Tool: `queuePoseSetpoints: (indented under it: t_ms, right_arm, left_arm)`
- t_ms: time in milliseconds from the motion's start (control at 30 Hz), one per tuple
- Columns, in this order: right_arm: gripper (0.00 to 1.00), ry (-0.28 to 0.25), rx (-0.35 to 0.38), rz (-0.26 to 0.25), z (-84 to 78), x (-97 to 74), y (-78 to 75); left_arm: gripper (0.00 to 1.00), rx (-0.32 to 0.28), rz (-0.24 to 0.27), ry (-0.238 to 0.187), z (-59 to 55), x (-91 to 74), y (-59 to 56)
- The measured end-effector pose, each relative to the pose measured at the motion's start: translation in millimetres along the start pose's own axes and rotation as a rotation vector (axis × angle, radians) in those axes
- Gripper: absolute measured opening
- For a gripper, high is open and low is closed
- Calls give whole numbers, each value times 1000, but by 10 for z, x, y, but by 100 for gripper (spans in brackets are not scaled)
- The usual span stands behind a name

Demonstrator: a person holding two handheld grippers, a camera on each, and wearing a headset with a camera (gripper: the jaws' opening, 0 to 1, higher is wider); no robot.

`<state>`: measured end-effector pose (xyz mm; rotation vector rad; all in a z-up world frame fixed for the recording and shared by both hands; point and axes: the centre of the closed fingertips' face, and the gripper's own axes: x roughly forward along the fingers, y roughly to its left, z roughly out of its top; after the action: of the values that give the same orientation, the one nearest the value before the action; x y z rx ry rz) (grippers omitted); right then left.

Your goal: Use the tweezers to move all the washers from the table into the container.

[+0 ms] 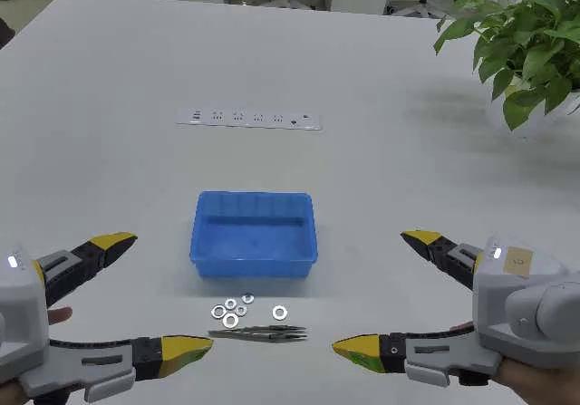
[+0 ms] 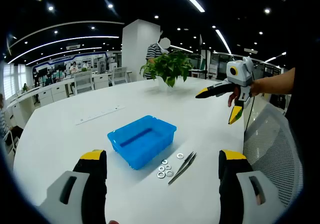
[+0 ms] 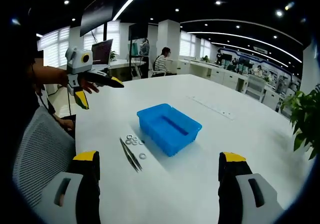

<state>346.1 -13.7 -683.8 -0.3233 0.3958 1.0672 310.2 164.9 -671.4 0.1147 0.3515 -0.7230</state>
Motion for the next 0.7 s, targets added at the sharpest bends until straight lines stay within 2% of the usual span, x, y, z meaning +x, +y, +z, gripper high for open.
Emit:
queuePoseSetpoints:
  t_ms: [700]
  right_arm:
    - [100, -2, -2, 3, 5, -3, -11]
  left_arm:
    - [98, 11, -4, 3, 16, 7, 5]
